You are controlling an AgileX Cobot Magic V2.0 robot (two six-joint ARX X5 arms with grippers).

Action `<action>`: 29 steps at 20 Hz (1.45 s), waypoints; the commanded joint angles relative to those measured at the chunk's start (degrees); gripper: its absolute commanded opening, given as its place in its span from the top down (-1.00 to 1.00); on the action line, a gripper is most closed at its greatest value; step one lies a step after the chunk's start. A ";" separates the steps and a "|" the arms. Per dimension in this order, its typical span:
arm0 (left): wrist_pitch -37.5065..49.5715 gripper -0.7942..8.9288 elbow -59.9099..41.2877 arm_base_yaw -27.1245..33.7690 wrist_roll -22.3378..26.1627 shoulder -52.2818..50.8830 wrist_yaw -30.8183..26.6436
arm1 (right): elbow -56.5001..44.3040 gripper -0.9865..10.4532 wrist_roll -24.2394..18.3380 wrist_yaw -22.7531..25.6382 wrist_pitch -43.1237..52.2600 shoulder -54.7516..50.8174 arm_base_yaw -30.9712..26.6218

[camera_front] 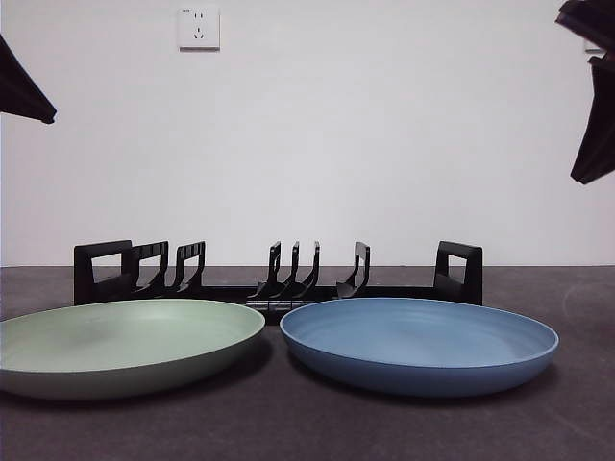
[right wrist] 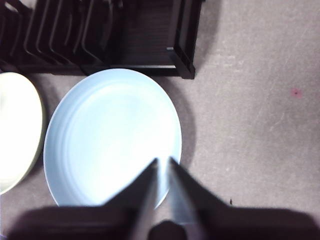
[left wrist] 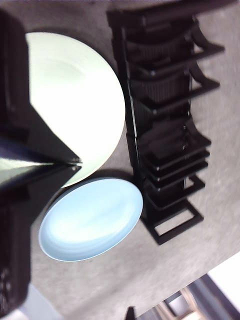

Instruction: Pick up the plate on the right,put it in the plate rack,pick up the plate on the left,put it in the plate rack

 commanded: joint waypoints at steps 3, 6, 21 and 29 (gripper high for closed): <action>1.62 0.19 0.04 -1.44 0.94 -0.04 0.35 | 0.04 0.38 -0.81 -0.22 0.48 0.24 0.09; 6.91 0.19 0.17 -4.09 -1.79 -0.04 0.35 | 0.04 0.39 -0.92 -0.26 1.66 1.70 0.31; 9.57 0.19 0.20 -20.90 -2.82 -0.04 -12.26 | 0.02 0.42 -0.70 -0.92 8.96 26.21 5.11; 9.44 0.19 0.20 -21.27 -2.78 -0.04 -13.31 | 0.04 0.85 -0.09 -0.79 8.85 26.47 4.90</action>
